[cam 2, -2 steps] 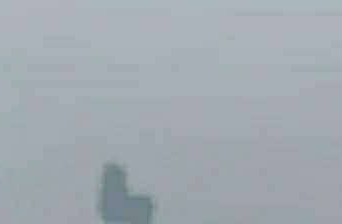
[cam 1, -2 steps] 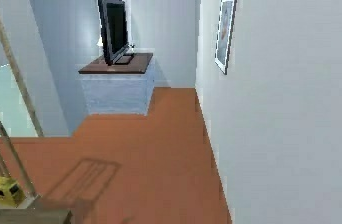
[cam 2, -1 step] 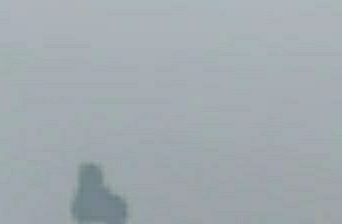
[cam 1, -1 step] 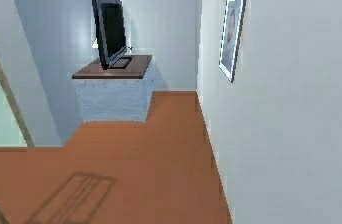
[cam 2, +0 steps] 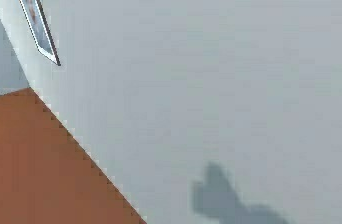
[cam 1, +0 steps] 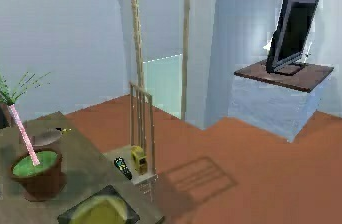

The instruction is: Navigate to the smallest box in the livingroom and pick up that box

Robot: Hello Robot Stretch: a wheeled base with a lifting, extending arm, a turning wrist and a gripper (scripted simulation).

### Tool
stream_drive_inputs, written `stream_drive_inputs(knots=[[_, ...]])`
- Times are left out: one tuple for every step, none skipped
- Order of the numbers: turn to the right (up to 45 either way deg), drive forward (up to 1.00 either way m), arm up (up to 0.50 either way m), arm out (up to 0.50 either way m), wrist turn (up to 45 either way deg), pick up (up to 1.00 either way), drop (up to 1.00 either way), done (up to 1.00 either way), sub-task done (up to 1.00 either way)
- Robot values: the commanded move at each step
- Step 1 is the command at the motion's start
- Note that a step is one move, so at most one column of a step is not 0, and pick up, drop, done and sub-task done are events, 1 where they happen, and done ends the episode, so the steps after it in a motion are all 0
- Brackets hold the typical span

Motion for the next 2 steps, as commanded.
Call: stream_drive_inputs(knots=[[-45.0, 0.00, 0.00, 0.00, 0.0, 0.00, 0.00, 0.00, 0.00], [-45.0, 0.00, 0.00, 0.00, 0.0, 0.00, 0.00, 0.00, 0.00]])
